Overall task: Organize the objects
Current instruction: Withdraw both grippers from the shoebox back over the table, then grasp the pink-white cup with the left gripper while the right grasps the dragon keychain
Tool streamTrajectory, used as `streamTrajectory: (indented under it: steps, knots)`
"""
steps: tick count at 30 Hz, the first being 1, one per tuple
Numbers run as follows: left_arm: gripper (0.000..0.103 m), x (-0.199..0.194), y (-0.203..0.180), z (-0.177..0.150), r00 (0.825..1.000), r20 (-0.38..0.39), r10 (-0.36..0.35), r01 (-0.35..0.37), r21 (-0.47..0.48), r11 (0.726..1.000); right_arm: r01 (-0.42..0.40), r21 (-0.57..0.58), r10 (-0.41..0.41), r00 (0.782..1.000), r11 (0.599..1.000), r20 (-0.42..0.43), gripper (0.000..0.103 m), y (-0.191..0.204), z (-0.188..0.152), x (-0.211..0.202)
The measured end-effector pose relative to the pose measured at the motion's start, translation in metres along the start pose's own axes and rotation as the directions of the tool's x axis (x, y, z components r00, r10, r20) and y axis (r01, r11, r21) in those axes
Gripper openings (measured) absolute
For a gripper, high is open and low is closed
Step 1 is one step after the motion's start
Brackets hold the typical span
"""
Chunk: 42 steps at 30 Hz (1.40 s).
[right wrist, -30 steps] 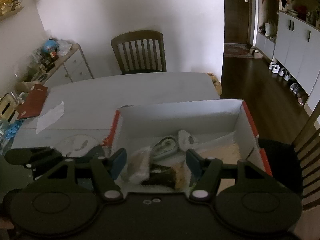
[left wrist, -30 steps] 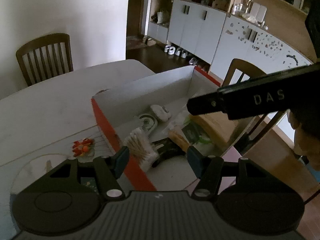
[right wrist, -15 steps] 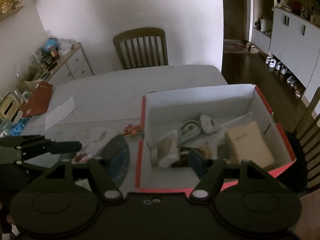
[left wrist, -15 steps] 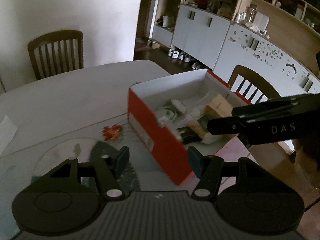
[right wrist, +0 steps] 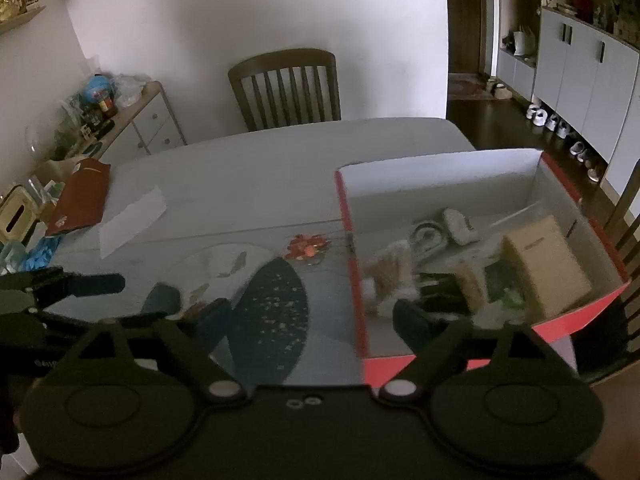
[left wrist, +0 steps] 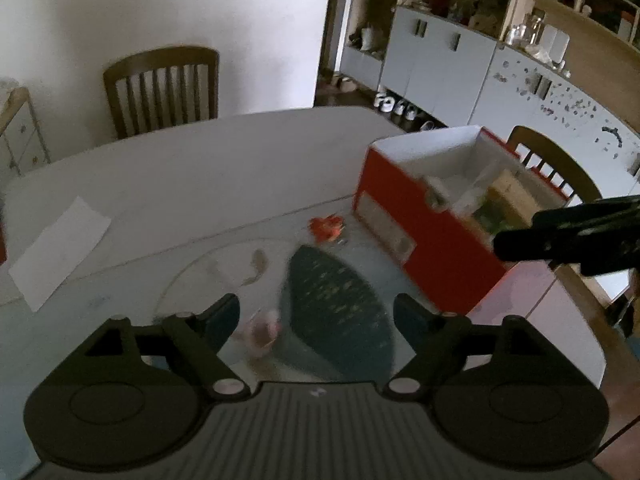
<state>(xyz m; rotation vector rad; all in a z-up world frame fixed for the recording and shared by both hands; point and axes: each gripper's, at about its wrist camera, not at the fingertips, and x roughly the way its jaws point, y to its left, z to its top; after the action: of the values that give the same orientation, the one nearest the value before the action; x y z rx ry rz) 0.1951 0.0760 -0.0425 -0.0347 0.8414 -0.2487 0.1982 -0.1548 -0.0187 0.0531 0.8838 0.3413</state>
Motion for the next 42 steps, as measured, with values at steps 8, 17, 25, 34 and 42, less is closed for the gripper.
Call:
streamTrajectory:
  steps: [8,17,25,34,42]
  knots:
    - [0.093,0.011,0.035,-0.026,0.999,-0.05,-0.011,0.01,-0.028,1.0,0.024,0.026,-0.023,1.0,0.999,-0.02,0.096,0.025,-0.006,0.019]
    - [0.103,0.027,0.048,-0.041,0.999,-0.003,0.034,-0.034,-0.005,0.999,0.078,0.02,-0.077,0.996,0.997,-0.039,0.096,0.051,0.001,0.052]
    - [0.103,0.045,0.057,-0.043,0.999,-0.016,0.033,-0.033,-0.001,0.999,0.114,0.061,-0.11,0.992,0.992,-0.06,0.096,0.061,0.023,0.094]
    - [0.103,0.064,0.055,-0.036,0.998,-0.001,0.057,-0.057,0.051,0.997,0.167,0.09,-0.159,0.983,0.982,-0.094,0.095,0.065,0.04,0.142]
    - [0.103,0.084,0.061,-0.034,0.999,-0.026,0.041,-0.041,0.037,0.998,0.218,0.092,-0.207,0.971,0.972,-0.119,0.095,0.063,0.046,0.181]
